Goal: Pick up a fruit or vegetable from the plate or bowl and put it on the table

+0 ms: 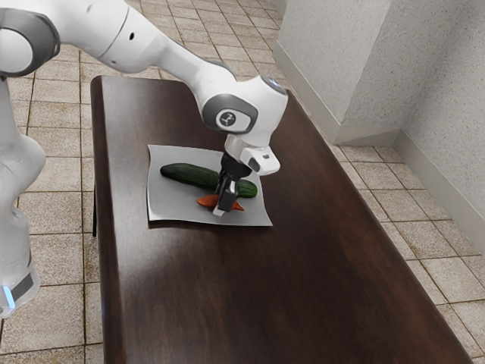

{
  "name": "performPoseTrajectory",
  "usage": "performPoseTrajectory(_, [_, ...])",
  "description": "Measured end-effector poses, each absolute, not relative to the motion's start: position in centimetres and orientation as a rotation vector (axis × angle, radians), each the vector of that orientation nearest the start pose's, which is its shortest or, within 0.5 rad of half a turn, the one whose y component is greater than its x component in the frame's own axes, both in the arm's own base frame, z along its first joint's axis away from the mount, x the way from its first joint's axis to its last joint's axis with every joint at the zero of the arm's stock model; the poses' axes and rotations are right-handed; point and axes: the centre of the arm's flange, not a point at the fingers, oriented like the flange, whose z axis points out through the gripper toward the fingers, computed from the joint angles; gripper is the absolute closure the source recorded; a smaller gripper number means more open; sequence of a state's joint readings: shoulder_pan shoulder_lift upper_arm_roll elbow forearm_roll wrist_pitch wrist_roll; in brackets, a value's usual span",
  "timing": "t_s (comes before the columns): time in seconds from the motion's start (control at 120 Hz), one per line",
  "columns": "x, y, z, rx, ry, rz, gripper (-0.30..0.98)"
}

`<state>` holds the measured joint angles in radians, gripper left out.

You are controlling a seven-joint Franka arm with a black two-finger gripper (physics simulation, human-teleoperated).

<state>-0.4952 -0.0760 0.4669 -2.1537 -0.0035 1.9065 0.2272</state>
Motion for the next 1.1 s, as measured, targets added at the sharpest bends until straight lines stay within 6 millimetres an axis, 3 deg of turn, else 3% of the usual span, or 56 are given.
performPoseTrajectory(0.183, [50.4,-1.5,41.4,-3.162,0.414,0.271,0.53])
performPoseTrajectory(0.317, [50.4,-1.6,42.0,-3.171,0.421,0.249,0.54])
performPoseTrajectory(0.425, [50.9,-2.3,44.2,-3.175,0.447,0.171,0.54])
performPoseTrajectory(0.5, [52.0,-4.8,46.6,-3.159,0.522,0.092,0.54])
performPoseTrajectory(0.625, [54.5,-11.4,49.4,-3.112,0.676,-0.012,0.55])
performPoseTrajectory(0.817, [56.3,-21.7,49.8,-3.063,0.897,-0.064,0.55])
performPoseTrajectory(0.883, [56.5,-22.8,49.9,-3.066,0.923,-0.075,0.55])
performPoseTrajectory(0.992, [56.8,-22.9,50.0,-3.073,0.932,-0.083,0.54])
performPoseTrajectory(1.1, [56.9,-23.0,49.7,-3.092,0.933,-0.077,0.28])
